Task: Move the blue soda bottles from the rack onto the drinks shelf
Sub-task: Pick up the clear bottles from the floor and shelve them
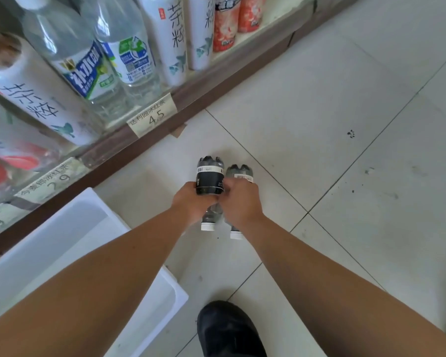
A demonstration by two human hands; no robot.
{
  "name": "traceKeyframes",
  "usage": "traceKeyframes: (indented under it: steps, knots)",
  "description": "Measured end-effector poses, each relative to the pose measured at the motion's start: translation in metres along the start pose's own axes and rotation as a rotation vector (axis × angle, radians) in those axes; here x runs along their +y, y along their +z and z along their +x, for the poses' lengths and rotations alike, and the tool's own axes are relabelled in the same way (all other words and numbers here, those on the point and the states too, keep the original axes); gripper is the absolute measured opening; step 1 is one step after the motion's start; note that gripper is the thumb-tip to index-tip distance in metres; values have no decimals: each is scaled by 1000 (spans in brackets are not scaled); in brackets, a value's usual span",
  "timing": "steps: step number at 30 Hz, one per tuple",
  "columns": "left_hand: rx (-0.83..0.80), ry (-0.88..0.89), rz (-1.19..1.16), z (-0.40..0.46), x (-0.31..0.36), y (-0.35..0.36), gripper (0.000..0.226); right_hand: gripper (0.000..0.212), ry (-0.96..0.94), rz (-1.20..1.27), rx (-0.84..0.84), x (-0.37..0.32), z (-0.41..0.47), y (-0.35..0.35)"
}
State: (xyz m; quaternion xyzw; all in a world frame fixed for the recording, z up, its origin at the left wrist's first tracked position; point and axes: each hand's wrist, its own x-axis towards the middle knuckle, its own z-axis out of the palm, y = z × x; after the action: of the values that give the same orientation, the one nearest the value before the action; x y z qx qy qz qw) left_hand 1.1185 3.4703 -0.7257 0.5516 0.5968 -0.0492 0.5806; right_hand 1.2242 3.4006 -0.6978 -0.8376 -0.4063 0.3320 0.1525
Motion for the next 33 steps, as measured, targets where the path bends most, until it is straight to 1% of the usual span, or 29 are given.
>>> traceKeyframes:
  steps: [2,4,5,6,7,8,9,11,14,17,19,20,21,23,25,27,29,31,33]
  knots:
    - [19,-42,-122,-7,3,-4,33,20,3,91,-14,1,-4,-2]
    - [4,-81,-220,-15,9,-10,26,24,-54,96,-58,3,-6,-6]
    - [-14,-108,-257,-18,11,-15,23,43,-99,49,-86,5,-7,-7]
    - [-40,-147,-289,-23,15,-20,23,68,-144,-8,-112,7,-8,-9]
    - [-70,-176,-313,-28,17,-26,27,85,-184,-60,-131,7,-11,-12]
    - [-95,-190,-319,-33,19,-33,32,93,-227,-109,-132,6,-13,-15]
    - [-135,-201,-314,-39,22,-40,37,96,-280,-150,-120,5,-15,-18]
    - [-219,-223,-319,-53,26,-58,43,92,-392,-195,-99,-2,-20,-24]
    - [-294,-238,-348,-82,34,-86,32,77,-523,-160,-118,-23,-29,-37]
    - [-277,-196,-305,-118,40,-117,28,60,-524,-105,-162,-55,-45,-49]
    - [-218,-153,-339,-145,41,-139,31,52,-513,-101,-145,-76,-57,-54]
    - [-182,-120,-377,-158,42,-149,32,53,-503,-86,-126,-85,-62,-56]
    - [-148,-62,-421,-171,43,-157,34,55,-495,-59,-103,-92,-68,-59]
    - [-55,146,-424,-204,45,-173,42,64,-464,-35,-44,-111,-79,-63]
    - [97,342,-292,-234,50,-181,57,66,-475,-8,26,-135,-90,-70]
    - [283,466,-198,-258,56,-185,55,67,-506,53,58,-164,-101,-76]
    - [464,554,-195,-272,61,-190,49,66,-549,98,93,-189,-109,-80]
    - [583,630,-207,-283,65,-201,47,64,-602,125,135,-214,-117,-84]
    - [698,676,-138,-292,70,-214,48,61,-631,135,168,-238,-122,-86]
